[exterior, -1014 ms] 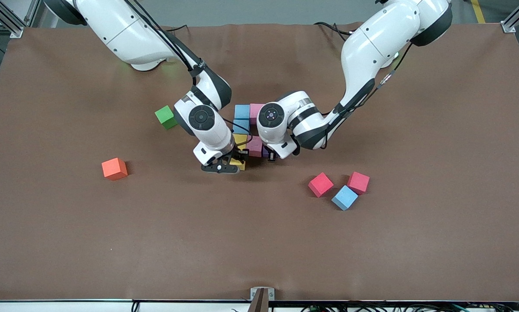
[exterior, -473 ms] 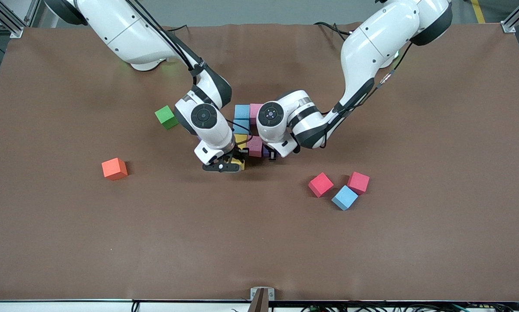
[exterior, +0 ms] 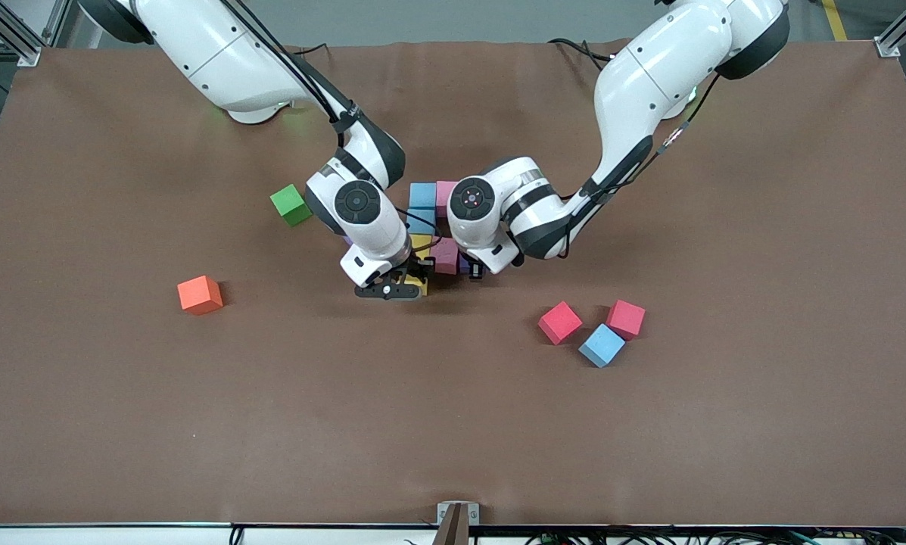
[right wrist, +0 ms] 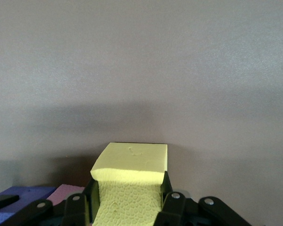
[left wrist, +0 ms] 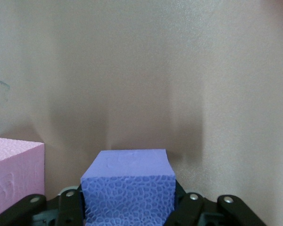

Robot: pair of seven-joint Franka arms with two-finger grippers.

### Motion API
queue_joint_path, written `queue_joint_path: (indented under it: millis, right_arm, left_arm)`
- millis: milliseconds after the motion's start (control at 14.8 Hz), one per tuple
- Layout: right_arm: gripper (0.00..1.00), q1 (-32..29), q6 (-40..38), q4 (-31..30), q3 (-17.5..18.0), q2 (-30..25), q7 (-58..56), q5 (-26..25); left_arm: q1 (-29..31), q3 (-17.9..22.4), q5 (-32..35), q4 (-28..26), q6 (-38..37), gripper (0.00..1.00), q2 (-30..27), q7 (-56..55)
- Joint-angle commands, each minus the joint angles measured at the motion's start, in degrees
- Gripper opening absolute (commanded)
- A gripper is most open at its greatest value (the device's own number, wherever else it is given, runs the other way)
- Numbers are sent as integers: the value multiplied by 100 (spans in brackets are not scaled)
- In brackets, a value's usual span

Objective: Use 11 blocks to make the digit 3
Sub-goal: 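Lower the yellow cube into the row and open the right gripper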

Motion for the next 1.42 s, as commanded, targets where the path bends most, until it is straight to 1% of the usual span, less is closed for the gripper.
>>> queue_joint_path:
  millis: [0,68,135,203,270,946,1149,1352]
  right_arm:
    - [5,6,13,-170,4,-164,21,-97]
    - [11,6,4,-161,4,-164,30,-97]
    - [29,6,-13,-126,4,-164,56,-97]
    - [88,14,-5,-109,4,-164,48,-97]
    - [100,14,-5,-100,4,-164,39,-97]
    - [100,14,-14,-21,4,-164,-14,-97]
    - [100,-82,-285,85,13,-260,-23,-88]
    - [100,-284,-312,-20,13,-514,-23,-80]
  left_arm:
    - [-76,69,-1,-347,38,31,-3,-139]
    - [-85,69,-18,-347,38,31,6,-139]
    - [-85,69,-27,-347,38,31,6,-148]
    - [-85,61,-36,-347,38,31,6,-148]
    - [-85,61,-53,-347,38,31,6,-148]
    - [-155,61,26,-347,38,32,6,-165]
    - [-199,69,52,-338,47,32,6,-130]
    - [-208,78,61,-347,47,32,6,-25]
